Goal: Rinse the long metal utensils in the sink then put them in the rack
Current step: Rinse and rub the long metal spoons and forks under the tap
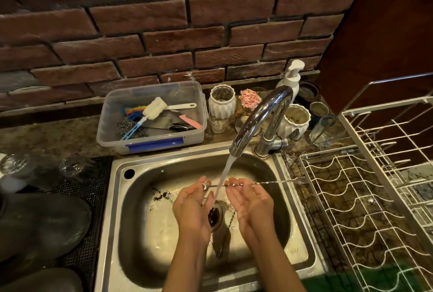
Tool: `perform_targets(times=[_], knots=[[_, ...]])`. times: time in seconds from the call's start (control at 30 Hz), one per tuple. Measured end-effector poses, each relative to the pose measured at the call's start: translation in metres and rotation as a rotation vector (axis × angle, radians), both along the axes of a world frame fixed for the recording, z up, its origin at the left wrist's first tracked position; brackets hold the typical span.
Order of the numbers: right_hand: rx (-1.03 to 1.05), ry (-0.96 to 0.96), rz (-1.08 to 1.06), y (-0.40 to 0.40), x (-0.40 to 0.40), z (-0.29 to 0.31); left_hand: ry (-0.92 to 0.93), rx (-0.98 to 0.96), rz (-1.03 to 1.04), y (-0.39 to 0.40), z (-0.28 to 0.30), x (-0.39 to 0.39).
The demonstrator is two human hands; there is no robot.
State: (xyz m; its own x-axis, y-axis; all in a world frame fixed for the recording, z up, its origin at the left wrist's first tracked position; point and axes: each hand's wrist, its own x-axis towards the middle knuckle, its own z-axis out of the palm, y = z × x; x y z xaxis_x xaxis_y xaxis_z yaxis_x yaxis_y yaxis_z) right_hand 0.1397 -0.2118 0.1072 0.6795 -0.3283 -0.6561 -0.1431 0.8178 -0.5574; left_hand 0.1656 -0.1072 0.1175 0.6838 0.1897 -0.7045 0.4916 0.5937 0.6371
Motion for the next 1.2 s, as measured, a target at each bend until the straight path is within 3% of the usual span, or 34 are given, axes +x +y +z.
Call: perform_targets(times=[0.17,0.37,0.57,0.77,0.97,1.2], knots=[[-0.032,0.050,0.164,0.032,0.003,-0.001,0.036,0.009,-0.029,-0.007,0.002,-0.010],[-0.042,0.023,0.003,0.005,0.006,0.004,0.090,0.101,0.145,0.036,-0.002,0.000],[-0.027,0.039,0.251,0.058,-0.003,0.001,0.110,0.128,0.093,0.023,-0.005,-0.018],[-0.099,0.080,0.077,0.025,0.001,0.002,0.140,0.163,0.263,0.078,-0.007,-0.009],[-0.089,0.075,0.311,0.066,-0.003,0.001,0.111,0.179,0.210,0.062,-0.011,-0.026],[-0.080,0.111,0.058,0.034,0.006,-0.001,0.060,0.221,0.384,0.119,-0.016,-0.023]])
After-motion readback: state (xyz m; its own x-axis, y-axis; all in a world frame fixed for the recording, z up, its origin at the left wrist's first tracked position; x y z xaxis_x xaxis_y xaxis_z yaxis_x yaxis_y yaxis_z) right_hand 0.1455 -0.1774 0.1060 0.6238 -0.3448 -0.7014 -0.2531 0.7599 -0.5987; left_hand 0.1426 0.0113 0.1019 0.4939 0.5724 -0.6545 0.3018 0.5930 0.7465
